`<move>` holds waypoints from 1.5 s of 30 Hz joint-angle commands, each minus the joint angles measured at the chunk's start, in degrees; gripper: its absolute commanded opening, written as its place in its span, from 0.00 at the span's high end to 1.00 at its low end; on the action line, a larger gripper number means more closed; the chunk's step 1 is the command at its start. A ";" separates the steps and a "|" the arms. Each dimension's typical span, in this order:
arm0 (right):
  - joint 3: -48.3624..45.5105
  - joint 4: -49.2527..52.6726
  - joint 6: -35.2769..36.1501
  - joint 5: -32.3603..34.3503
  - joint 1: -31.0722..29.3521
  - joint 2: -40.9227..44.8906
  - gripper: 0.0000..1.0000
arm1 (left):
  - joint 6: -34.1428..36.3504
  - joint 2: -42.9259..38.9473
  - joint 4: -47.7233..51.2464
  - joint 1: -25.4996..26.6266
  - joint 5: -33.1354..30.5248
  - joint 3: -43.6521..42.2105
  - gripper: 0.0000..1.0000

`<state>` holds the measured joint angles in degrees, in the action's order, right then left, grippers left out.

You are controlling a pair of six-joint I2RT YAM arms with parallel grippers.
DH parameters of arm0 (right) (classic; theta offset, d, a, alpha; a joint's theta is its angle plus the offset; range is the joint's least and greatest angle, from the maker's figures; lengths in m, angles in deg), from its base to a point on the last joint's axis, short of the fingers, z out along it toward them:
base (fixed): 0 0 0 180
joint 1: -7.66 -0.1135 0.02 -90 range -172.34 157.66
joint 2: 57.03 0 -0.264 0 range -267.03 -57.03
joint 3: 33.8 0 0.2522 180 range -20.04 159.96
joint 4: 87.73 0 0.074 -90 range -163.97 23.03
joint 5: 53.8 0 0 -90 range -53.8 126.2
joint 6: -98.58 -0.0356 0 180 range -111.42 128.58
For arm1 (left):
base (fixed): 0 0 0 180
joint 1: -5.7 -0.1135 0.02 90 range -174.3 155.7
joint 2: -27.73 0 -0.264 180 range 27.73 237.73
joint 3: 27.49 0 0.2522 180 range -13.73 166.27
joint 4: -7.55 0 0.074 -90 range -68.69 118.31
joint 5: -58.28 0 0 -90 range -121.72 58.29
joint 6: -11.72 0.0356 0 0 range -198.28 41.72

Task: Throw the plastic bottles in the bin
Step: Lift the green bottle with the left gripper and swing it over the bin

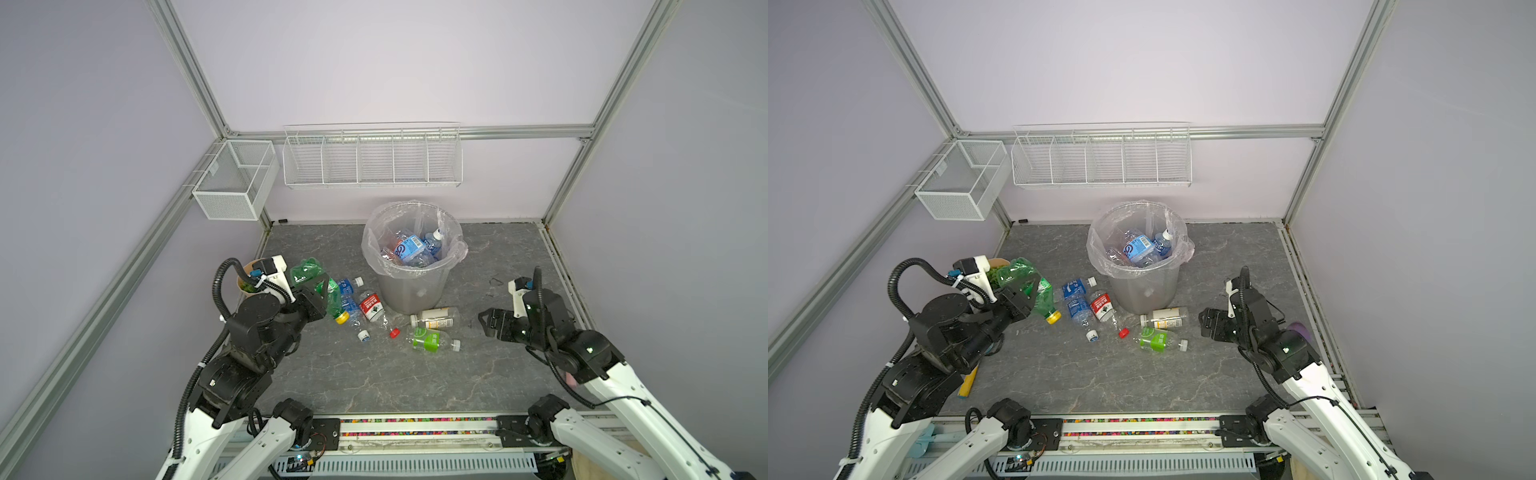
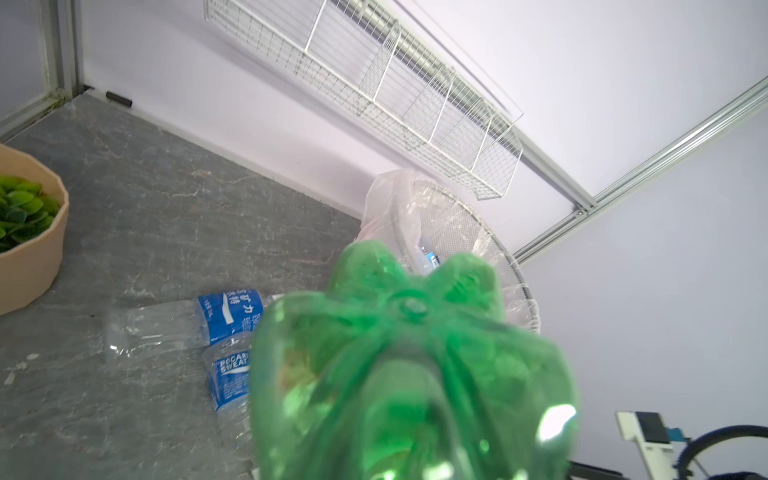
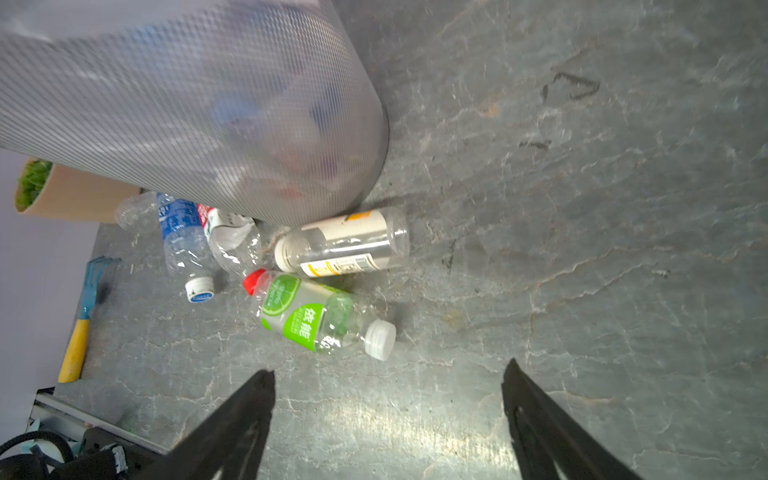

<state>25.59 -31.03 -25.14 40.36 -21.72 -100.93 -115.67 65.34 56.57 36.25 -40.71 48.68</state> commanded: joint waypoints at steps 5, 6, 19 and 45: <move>-4.52 -1.45 -3.39 -2.47 -0.19 2.67 0.12 | 4.27 3.48 -7.01 0.22 -0.15 9.28 0.98; -4.87 -1.31 -3.53 -2.44 -0.16 3.02 0.12 | 4.56 4.08 -7.78 0.22 0.02 10.31 0.98; -7.33 1.03 -4.39 -1.88 -0.23 6.90 0.12 | 8.26 14.44 -15.13 0.80 1.70 20.18 0.98; -3.50 7.83 -1.88 1.66 -0.09 12.32 0.12 | 22.11 45.81 -0.42 12.29 -2.05 48.60 0.01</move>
<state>22.18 -24.56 -27.78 40.54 -21.72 -89.76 -95.39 122.45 59.94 47.33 -40.60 98.37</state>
